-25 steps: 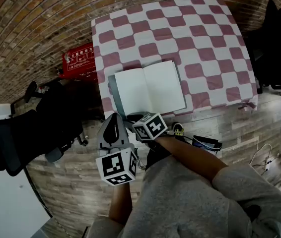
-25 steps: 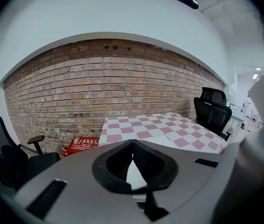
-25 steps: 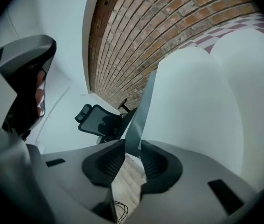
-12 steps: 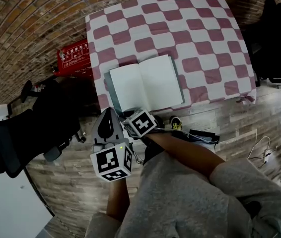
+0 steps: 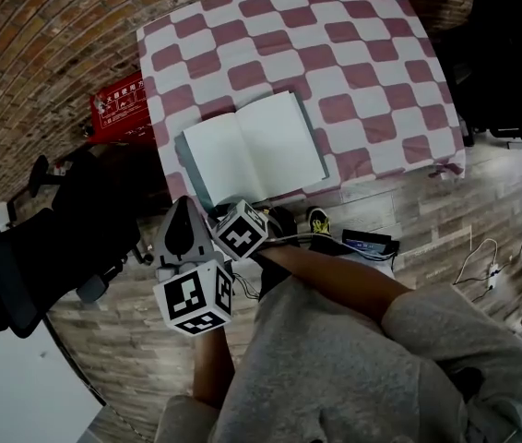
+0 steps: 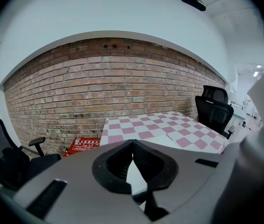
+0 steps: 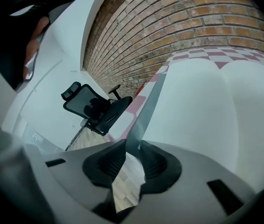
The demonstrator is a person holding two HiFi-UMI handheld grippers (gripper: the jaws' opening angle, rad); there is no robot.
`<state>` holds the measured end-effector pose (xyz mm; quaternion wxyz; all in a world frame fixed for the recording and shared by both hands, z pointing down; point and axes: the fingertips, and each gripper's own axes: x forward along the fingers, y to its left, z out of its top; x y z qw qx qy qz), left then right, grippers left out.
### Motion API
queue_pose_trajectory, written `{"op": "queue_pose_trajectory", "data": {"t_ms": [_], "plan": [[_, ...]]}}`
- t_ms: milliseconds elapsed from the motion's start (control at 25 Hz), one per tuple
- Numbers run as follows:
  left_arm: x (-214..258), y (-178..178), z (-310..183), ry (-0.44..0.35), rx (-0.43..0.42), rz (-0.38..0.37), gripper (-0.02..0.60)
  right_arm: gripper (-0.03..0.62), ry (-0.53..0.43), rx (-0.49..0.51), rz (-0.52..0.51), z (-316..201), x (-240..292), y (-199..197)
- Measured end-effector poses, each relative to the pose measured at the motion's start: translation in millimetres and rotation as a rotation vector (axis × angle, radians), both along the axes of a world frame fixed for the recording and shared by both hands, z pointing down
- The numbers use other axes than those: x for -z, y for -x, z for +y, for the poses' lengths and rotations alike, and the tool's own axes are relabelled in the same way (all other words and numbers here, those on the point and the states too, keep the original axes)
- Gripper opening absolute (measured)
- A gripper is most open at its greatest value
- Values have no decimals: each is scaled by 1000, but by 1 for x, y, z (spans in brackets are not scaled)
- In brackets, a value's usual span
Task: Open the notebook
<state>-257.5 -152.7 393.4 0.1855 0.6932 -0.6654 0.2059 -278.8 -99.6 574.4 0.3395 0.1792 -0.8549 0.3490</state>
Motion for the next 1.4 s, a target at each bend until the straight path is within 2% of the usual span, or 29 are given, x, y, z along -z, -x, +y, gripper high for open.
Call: {"op": "queue_pose_trajectory", "data": {"t_ms": [200,400,640,800,960,1080,1280,1400], "plan": [[5,-2,-1,-10,3,-4,9,104,-32,18,6,3,-3,0],[6,2,3,-11,15,-14,9,109,-10,22,-4,4,0,1],[6,3,7,-12,26,-14,9,133,-29,66,-11,19,1,0],[7,1,9,-15,26,-14,9,138,5,53,-42,28,9,-5],[9,-3,9,-24,20,-12,9,140,-12,50,-54,26,15,-14],[12,-8,9,-33,14,-12,9,138,-46,23,-81,17,31,-24],[17,-19,11,-51,-1,-13,9,136,-157,2,-145,3,73,-50],[22,-32,13,-65,-17,-13,9,83,-230,-10,-200,-7,105,-80]]}}
